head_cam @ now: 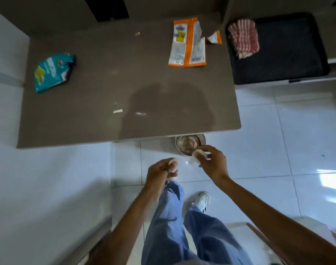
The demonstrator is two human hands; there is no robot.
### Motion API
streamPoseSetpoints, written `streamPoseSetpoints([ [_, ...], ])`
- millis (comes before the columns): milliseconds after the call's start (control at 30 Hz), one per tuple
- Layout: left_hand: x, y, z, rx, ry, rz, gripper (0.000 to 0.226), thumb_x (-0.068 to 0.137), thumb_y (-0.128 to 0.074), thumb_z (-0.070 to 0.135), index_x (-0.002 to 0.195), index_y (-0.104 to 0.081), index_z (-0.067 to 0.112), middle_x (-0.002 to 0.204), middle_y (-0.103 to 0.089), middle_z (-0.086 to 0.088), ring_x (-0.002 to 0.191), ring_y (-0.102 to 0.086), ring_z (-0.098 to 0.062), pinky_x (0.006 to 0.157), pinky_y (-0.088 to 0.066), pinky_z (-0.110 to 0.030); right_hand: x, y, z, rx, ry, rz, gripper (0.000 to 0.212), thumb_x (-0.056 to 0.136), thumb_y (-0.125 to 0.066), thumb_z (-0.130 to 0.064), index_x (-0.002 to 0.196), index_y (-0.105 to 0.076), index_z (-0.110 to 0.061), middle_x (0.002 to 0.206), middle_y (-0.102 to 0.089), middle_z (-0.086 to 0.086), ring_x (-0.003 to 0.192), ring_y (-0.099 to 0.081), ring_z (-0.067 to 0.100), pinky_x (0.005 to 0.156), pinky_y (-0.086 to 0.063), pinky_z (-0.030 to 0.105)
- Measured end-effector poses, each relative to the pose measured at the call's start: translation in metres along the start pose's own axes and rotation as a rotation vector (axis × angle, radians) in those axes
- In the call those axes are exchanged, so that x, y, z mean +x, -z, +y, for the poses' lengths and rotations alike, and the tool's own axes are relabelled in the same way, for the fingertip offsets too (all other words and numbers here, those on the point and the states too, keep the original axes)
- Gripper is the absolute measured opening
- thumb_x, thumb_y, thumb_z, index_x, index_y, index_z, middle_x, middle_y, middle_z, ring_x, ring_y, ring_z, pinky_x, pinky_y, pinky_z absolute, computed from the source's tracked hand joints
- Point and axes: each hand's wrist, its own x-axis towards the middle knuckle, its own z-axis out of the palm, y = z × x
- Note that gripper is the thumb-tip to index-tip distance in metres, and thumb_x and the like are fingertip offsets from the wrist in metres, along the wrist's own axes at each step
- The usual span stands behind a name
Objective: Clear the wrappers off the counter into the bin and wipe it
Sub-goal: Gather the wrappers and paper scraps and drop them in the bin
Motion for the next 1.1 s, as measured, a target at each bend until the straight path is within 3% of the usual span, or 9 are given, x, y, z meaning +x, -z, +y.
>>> streamPoseSetpoints([
  [200, 0.173, -0.057, -0.081, -0.097, 0.263, 0.143, 0.010, 0.091, -0.079, 0.006, 0.083, -0.076, 0.013, 0.086, -0.077, -0.008, 0.083, -0.073, -0.024, 0.056, -0.062, -0.017, 0.132, -0.072, 0.130, 0.454, -0.638, 0.158, 0.035, 0.088, -0.081, -0.014, 0.121, -0.072, -0.004, 0.120, -0.075, 0.015, 0.091, -0.075, 0.024, 0.086, -0.064, 0.032],
  [300, 0.276, -0.075, -0.102, 0.052, 0.242, 0.105, 0.012, 0.092, -0.078, 0.012, 0.100, -0.075, 0.004, 0.097, -0.073, -0.010, 0.077, -0.069, -0.020, 0.076, -0.065, -0.028, 0.200, -0.112, 0.176, 0.525, -0.655, 0.185, 0.040, 0.088, -0.078, -0.020, 0.122, -0.069, -0.001, 0.121, -0.074, 0.017, 0.103, -0.074, 0.029, 0.089, -0.063, 0.033],
  [400, 0.337, -0.082, -0.108, 0.160, 0.204, 0.037, 0.040, 0.101, -0.068, 0.032, 0.129, -0.069, 0.003, 0.096, -0.070, -0.007, 0.065, -0.065, -0.013, 0.058, -0.061, -0.026, 0.242, -0.135, 0.199, 0.562, -0.628, 0.101, 0.054, 0.087, -0.078, -0.023, 0.134, -0.059, -0.003, 0.119, -0.068, 0.013, 0.101, -0.072, 0.029, 0.083, -0.065, 0.033],
  [467, 0.340, -0.082, -0.102, 0.162, 0.213, 0.017, 0.036, 0.105, -0.059, 0.040, 0.126, -0.068, 0.012, 0.100, -0.073, -0.007, 0.078, -0.071, -0.020, 0.063, -0.063, -0.026, 0.246, -0.134, 0.197, 0.557, -0.648, 0.086, 0.048, 0.093, -0.070, -0.025, 0.137, -0.058, -0.009, 0.124, -0.067, 0.013, 0.107, -0.070, 0.032, 0.094, -0.063, 0.043],
  [533, 0.317, -0.078, -0.092, 0.231, 0.206, 0.064, 0.034, 0.106, -0.055, 0.039, 0.123, -0.070, 0.013, 0.114, -0.074, -0.011, 0.101, -0.072, -0.029, 0.088, -0.063, -0.037, 0.225, -0.124, 0.183, 0.414, -0.610, 0.074, 0.038, 0.096, -0.061, -0.024, 0.131, -0.063, -0.011, 0.125, -0.069, 0.015, 0.105, -0.070, 0.034, 0.096, -0.062, 0.049],
  [733, 0.117, -0.052, -0.056, 0.757, -0.314, 0.182, 0.034, 0.106, -0.057, 0.022, 0.136, -0.067, 0.012, 0.143, -0.068, -0.009, 0.135, -0.062, -0.029, 0.108, -0.048, -0.030, 0.061, -0.074, 0.090, -0.379, 0.106, -0.021, 0.034, 0.096, -0.055, -0.015, 0.127, -0.069, -0.015, 0.127, -0.073, 0.012, 0.117, -0.068, 0.033, 0.095, -0.060, 0.041],
  [900, -0.014, -0.021, -0.010, 1.021, -0.996, 0.396, 0.025, 0.093, -0.069, 0.008, 0.117, -0.078, 0.005, 0.128, -0.075, -0.013, 0.128, -0.067, -0.034, 0.104, -0.059, -0.044, -0.030, -0.036, -0.001, -0.559, 1.008, 0.105, 0.033, 0.083, -0.057, -0.007, 0.111, -0.076, -0.011, 0.123, -0.075, 0.010, 0.121, -0.066, 0.034, 0.097, -0.057, 0.046],
  [1000, -0.028, 0.004, 0.048, 1.047, -1.191, 0.544, 0.040, 0.087, -0.066, 0.003, 0.126, -0.074, 0.010, 0.140, -0.068, -0.014, 0.137, -0.058, -0.035, 0.110, -0.053, -0.048, -0.015, -0.028, -0.068, -0.559, 1.226, 0.210, 0.040, 0.086, -0.059, -0.013, 0.126, -0.066, -0.015, 0.141, -0.065, 0.013, 0.137, -0.053, 0.037, 0.106, -0.045, 0.048],
  [1100, -0.014, 0.032, 0.125, 1.140, -1.158, 0.668, 0.055, 0.092, -0.062, 0.019, 0.146, -0.059, 0.013, 0.160, -0.046, -0.020, 0.153, -0.037, -0.043, 0.122, -0.038, -0.056, 0.030, -0.032, -0.151, -0.737, 1.176, 0.311, 0.053, 0.094, -0.061, -0.025, 0.146, -0.053, -0.018, 0.160, -0.045, 0.017, 0.150, -0.039, 0.039, 0.116, -0.035, 0.054],
])
